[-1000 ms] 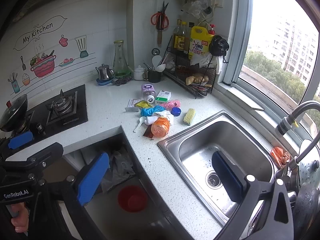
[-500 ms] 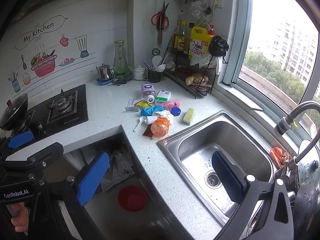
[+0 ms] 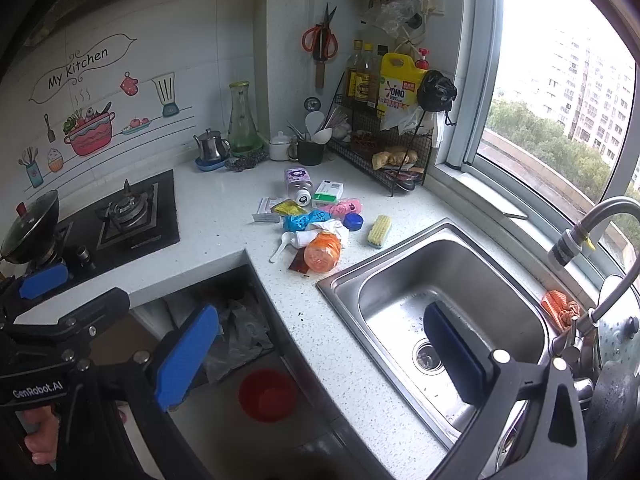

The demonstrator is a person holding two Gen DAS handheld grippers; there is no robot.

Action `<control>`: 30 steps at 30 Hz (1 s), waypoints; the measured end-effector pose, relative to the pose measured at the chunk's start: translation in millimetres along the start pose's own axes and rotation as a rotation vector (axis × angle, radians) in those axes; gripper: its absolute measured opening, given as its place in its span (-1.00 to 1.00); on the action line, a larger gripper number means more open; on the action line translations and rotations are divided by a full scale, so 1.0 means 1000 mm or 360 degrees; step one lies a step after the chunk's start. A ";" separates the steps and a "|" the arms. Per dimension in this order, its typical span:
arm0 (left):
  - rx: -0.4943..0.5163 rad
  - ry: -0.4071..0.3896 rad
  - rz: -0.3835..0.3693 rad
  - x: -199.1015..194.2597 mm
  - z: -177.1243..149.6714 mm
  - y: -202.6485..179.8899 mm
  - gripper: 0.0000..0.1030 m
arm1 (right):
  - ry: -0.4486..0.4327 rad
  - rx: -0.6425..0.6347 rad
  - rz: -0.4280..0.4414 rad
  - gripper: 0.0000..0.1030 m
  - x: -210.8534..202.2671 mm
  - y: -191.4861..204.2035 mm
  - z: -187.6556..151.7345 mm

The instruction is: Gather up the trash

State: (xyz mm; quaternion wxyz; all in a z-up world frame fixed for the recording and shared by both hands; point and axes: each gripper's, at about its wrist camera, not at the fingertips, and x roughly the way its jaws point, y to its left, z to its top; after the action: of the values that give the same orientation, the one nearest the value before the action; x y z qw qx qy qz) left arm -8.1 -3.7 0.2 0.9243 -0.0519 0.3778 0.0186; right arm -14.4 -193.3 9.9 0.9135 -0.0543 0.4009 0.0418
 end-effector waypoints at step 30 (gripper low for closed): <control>0.0013 0.0037 -0.0098 0.015 0.016 0.010 1.00 | 0.0012 0.0071 -0.0020 0.99 0.005 0.001 0.007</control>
State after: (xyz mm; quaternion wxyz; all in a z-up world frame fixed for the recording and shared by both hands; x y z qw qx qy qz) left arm 12.7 8.3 0.3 0.9202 -0.0600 0.3867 -0.0119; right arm -6.3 -191.0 10.7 0.9133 -0.0365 0.4047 0.0267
